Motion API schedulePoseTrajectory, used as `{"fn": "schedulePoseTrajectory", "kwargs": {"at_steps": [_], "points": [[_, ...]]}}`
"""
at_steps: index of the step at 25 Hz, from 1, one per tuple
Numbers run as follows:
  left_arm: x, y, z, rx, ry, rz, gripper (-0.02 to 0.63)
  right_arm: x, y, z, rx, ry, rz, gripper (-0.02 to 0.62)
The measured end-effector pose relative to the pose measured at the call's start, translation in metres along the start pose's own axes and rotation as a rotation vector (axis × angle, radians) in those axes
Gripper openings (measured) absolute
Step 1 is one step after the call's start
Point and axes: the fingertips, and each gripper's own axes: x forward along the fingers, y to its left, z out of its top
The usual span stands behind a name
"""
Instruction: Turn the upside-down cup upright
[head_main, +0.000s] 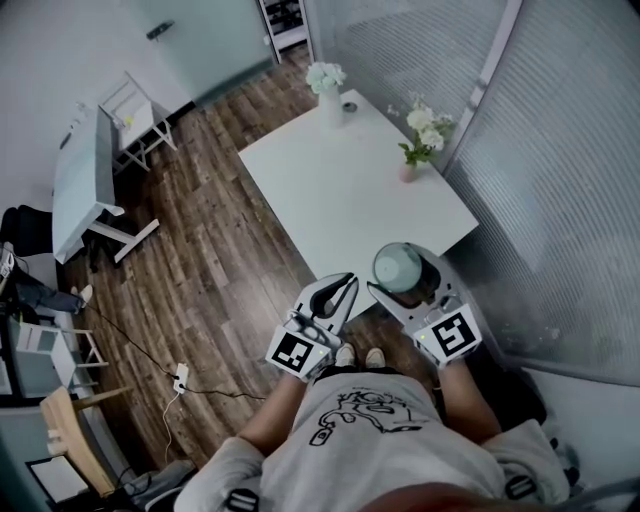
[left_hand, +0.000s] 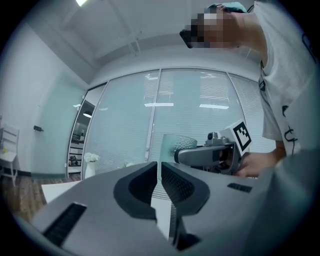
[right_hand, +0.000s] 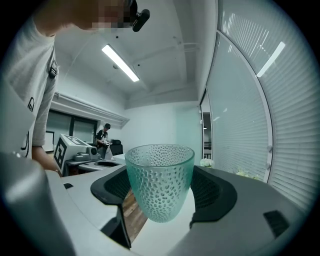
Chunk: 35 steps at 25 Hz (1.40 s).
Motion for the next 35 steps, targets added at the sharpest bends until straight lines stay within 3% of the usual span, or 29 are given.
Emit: {"fn": "schedulePoseTrajectory", "kwargs": {"at_steps": [10, 17, 20, 26, 31, 35], "points": [[-0.022, -0.027, 0.013, -0.004, 0.007, 0.000, 0.058, -0.026, 0.015, 0.021, -0.012, 0.002, 0.008, 0.370], [-0.020, -0.041, 0.016, 0.027, 0.018, -0.038, 0.103, -0.033, 0.017, 0.020, 0.060, -0.012, 0.027, 0.370], [-0.019, -0.044, 0.017, 0.027, 0.017, -0.043, 0.153, -0.033, 0.017, 0.019, 0.112, -0.021, 0.022, 0.370], [-0.018, -0.052, 0.018, 0.030, 0.034, -0.065, 0.247, -0.036, 0.010, 0.024, 0.386, -0.126, 0.038, 0.370], [-0.016, -0.057, 0.016, 0.038, 0.037, -0.088, 0.279, -0.038, 0.006, 0.020, 0.548, -0.191, 0.033, 0.370], [-0.010, -0.058, 0.016, 0.041, 0.032, -0.100, 0.290, -0.037, 0.001, 0.017, 0.799, -0.273, 0.092, 0.370]]}}
